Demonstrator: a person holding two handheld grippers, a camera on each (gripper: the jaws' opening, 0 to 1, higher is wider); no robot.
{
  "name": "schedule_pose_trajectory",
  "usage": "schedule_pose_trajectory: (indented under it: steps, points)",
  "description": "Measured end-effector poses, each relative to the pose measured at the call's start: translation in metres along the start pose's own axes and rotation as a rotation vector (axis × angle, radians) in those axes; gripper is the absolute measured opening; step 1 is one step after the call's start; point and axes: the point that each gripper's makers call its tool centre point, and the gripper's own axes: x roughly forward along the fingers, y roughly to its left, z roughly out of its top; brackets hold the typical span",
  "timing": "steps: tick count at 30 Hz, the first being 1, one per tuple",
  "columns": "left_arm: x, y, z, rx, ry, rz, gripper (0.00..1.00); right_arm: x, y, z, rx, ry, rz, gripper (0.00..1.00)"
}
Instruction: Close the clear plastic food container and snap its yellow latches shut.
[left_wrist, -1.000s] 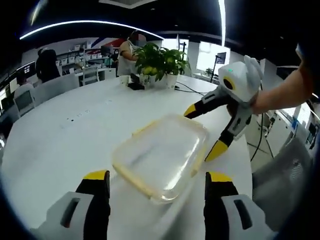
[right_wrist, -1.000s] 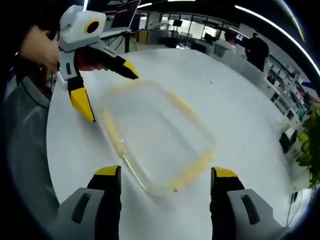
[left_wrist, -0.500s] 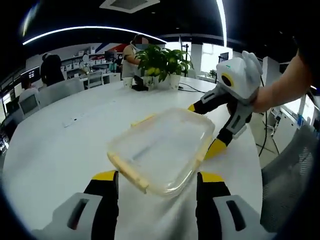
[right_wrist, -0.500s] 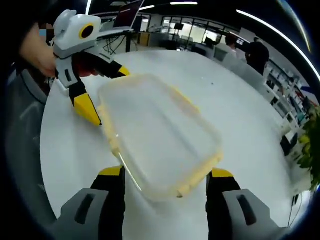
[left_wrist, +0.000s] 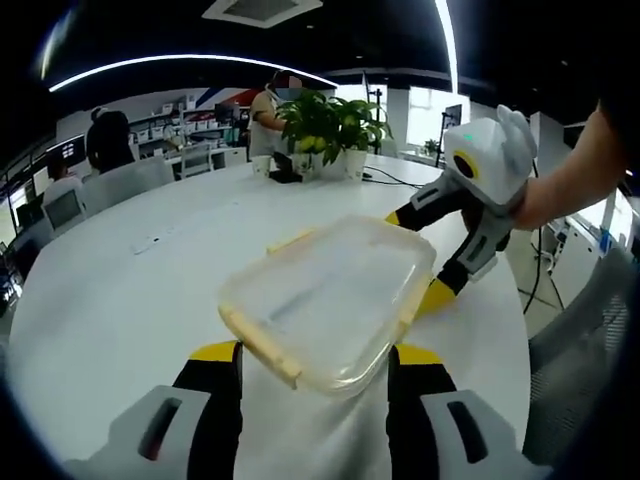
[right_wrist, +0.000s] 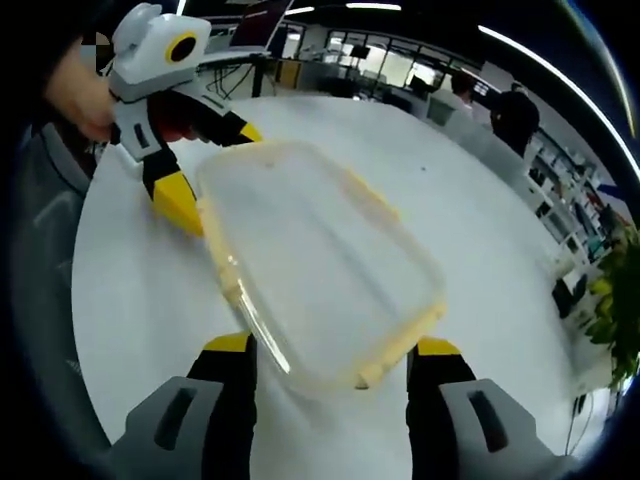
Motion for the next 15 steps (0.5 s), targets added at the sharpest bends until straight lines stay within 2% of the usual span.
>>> schedule_pose_trajectory:
  steps: [8, 15]
  points:
    - [-0.013, 0.014, -0.011, -0.004, 0.021, 0.005, 0.53, 0.01, 0.014, 0.016, 0.008, -0.013, 0.005, 0.55]
    - [-0.025, 0.035, -0.018, -0.006, 0.026, 0.028, 0.53, 0.021, 0.024, 0.034, 0.005, -0.027, 0.014, 0.53]
